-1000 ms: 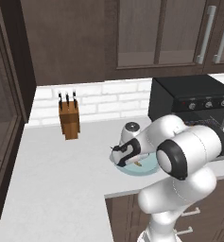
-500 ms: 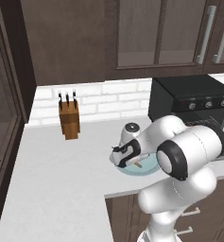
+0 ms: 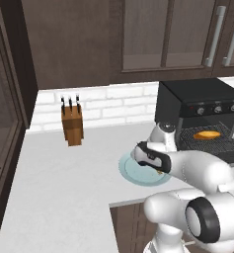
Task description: Pick up the kebab skewer and baguette bread, and place them inside the toaster oven. Close the toaster oven door and start by setting the timer.
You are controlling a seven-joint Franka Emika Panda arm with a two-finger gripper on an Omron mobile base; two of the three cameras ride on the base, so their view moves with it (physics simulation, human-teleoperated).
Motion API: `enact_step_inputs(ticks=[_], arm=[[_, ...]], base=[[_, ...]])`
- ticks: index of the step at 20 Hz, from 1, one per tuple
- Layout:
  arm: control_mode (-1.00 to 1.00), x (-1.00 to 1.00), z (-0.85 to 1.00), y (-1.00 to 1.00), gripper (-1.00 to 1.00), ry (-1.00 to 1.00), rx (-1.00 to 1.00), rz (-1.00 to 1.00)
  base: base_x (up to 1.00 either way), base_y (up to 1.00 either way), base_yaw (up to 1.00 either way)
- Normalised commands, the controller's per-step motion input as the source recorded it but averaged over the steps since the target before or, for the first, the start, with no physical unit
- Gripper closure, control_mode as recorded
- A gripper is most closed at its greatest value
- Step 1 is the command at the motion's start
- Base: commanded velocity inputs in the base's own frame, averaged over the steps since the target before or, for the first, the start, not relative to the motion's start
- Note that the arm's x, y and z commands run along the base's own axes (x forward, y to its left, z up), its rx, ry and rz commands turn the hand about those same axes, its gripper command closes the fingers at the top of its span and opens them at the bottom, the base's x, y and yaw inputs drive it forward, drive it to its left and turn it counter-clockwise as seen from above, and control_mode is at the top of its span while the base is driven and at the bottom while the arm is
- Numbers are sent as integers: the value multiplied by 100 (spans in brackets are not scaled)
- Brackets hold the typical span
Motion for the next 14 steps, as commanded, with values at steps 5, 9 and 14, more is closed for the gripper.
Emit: enact_step_inputs(ticks=[5, 9, 14], arm=[[-100, 0, 89, -4, 100, 0, 11, -30], [-100, -23, 44, 0, 100, -11, 3, -39], [-100, -33, 52, -5, 100, -9, 13, -45]], base=[[0, 0, 0], [0, 0, 0], [0, 0, 0]])
